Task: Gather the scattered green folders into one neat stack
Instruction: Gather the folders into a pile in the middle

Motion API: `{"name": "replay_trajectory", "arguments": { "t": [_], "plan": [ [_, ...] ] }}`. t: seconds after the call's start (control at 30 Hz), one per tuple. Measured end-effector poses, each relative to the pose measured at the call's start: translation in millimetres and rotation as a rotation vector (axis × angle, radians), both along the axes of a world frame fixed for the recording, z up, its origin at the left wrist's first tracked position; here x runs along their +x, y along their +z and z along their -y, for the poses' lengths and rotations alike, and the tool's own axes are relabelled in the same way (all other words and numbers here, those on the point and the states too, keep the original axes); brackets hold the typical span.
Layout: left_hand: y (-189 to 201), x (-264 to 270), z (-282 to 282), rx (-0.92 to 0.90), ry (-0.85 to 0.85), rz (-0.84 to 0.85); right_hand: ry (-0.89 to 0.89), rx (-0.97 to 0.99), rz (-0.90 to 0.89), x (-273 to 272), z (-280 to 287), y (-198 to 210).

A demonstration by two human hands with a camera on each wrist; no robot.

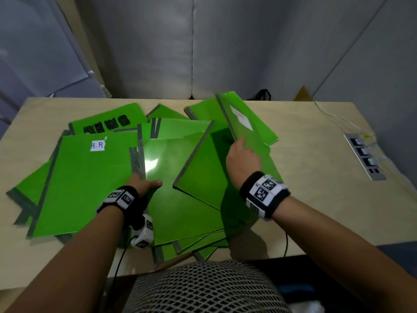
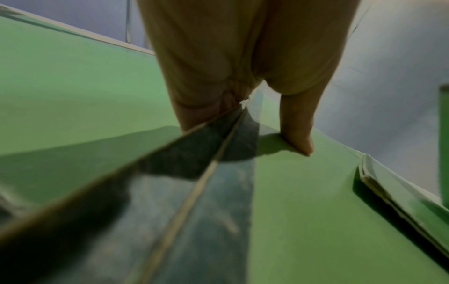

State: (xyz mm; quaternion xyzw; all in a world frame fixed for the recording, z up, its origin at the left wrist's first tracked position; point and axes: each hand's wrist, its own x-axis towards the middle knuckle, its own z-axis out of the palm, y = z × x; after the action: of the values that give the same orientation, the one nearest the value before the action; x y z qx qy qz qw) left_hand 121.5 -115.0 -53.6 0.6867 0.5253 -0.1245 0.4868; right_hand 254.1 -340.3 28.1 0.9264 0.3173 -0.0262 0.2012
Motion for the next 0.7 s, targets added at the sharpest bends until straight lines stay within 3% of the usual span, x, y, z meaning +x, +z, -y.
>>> {"name": "replay_trajectory", "arguments": {
  "t": [0.07, 0.13, 0.23, 0.27, 0.33, 0.4, 0.47, 0.53, 0.6, 0.7],
  "plan": [
    [0, 0, 0, 0.006, -0.001, -0.003, -0.056, -0.049, -0.076, 6, -13, 5],
    [0, 0, 0, 0.004, 0.001, 0.001, -0.133, -0.006, -0.291, 5, -25, 1],
    [0, 0, 0, -0.011, 0.003, 0.005, -0.165, 0.214, -0.727, 1, -36, -26],
    [1, 0, 0, -0.013, -0.002, 0.007, -0.199, 0.337, -0.796, 3, -35, -31],
    [2, -1, -1, -0.006, -0.014, 0.006, -0.363, 0.600, -0.756, 21, -24, -34],
    [3, -2, -2, -0.010, -0.018, 0.002, -0.644, 0.749, -0.573, 47, 0, -39],
    [3, -3, -1, -0.011, -0.021, 0.007, -0.968, 0.723, -0.435, 68, 37, -47],
    [2, -2, -1, -0.016, -0.018, 0.011, -1.194, 0.695, -0.451, 79, 66, -59],
    [1, -2, -2, -0.019, -0.020, 0.012, -1.290, 0.661, -0.508, 72, 78, -64],
    [0, -2, -2, -0.023, -0.029, 0.013, -1.288, 0.585, -0.507, 62, 69, -75]
  ]
}}
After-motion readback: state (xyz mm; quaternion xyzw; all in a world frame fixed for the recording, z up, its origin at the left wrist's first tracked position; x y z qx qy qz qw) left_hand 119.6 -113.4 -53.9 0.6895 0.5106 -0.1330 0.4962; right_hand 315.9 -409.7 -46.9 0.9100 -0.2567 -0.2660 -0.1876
